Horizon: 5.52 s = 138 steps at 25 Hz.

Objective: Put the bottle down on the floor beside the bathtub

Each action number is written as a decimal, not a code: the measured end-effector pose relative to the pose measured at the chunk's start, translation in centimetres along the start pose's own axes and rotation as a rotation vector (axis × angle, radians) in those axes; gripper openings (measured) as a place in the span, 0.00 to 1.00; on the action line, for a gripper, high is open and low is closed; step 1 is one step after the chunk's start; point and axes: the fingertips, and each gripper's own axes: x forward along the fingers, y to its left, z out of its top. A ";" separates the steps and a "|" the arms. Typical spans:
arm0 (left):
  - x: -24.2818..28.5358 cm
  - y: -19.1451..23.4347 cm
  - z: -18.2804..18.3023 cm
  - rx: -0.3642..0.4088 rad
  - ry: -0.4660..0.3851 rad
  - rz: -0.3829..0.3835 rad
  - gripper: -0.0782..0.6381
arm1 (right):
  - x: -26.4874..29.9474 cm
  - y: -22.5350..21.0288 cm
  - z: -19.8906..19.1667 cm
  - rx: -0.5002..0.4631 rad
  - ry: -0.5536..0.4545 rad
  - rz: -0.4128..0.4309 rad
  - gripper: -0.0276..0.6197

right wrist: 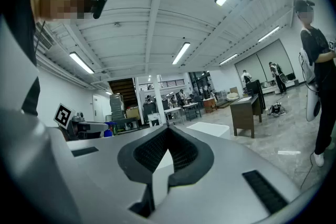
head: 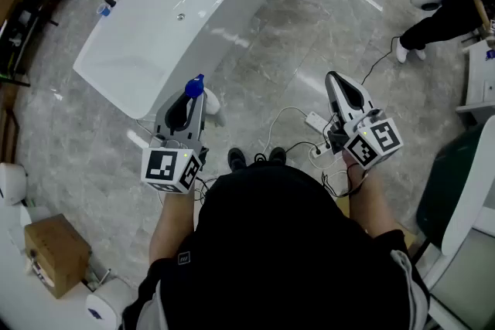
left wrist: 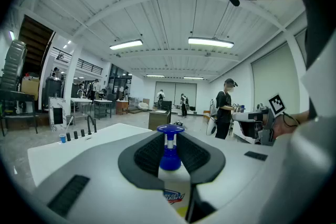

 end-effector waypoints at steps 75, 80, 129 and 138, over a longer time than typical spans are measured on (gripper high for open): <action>54.4 4.0 2.5 -0.074 0.069 -0.070 0.22 | 34.6 -34.8 1.9 -0.019 0.186 0.083 0.09; 59.7 3.3 1.4 -0.047 0.088 -0.006 0.22 | 37.8 -39.6 1.4 -0.045 0.183 0.079 0.09; 80.9 15.4 -48.2 -0.035 0.227 -0.064 0.22 | 53.9 -58.5 -47.1 0.096 0.356 -0.007 0.09; 85.6 15.5 -53.2 -0.003 0.192 -0.123 0.22 | 57.6 -62.2 -51.0 0.051 0.284 0.017 0.09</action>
